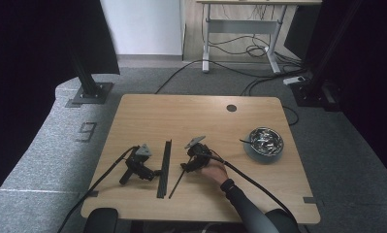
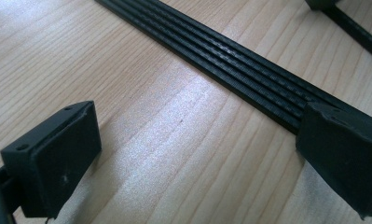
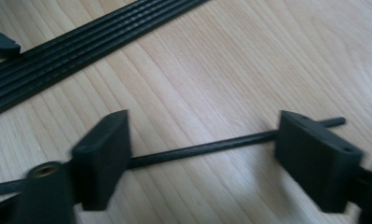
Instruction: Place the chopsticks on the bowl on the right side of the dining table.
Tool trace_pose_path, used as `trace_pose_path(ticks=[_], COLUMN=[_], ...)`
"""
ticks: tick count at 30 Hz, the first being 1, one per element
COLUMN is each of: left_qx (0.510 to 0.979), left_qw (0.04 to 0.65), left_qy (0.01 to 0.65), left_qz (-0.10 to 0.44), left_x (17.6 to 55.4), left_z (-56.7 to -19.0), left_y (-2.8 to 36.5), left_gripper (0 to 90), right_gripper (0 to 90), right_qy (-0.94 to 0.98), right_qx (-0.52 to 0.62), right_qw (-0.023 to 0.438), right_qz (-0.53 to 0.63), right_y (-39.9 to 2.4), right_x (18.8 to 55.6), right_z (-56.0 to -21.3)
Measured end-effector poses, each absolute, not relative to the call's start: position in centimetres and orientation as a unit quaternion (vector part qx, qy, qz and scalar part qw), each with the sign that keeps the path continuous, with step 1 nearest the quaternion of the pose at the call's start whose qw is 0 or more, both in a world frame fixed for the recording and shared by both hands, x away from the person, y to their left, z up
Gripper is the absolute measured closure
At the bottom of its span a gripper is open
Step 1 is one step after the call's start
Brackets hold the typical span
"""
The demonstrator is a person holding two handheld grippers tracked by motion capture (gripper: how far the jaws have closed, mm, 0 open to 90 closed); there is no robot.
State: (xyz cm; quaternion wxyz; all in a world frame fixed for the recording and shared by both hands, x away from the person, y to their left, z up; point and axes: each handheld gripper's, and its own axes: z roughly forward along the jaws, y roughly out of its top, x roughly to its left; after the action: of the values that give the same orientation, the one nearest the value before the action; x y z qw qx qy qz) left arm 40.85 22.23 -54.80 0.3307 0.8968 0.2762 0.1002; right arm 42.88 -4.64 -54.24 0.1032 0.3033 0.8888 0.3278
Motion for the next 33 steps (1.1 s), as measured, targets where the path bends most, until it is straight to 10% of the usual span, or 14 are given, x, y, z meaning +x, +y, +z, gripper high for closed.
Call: trace_pose_path(ticks=[33], left_qx=[0.897], left_qw=[0.331], left_qy=[0.277], left_qz=[0.100], left_x=[40.8], left_z=[-54.8], left_y=[22.2], left_gripper=[0.0], right_gripper=[77.9], right_qy=[0.886], right_qx=[0.330], right_qw=[0.100], right_qz=[0.309], right_y=[-11.9], right_x=[42.3], right_z=[-53.4])
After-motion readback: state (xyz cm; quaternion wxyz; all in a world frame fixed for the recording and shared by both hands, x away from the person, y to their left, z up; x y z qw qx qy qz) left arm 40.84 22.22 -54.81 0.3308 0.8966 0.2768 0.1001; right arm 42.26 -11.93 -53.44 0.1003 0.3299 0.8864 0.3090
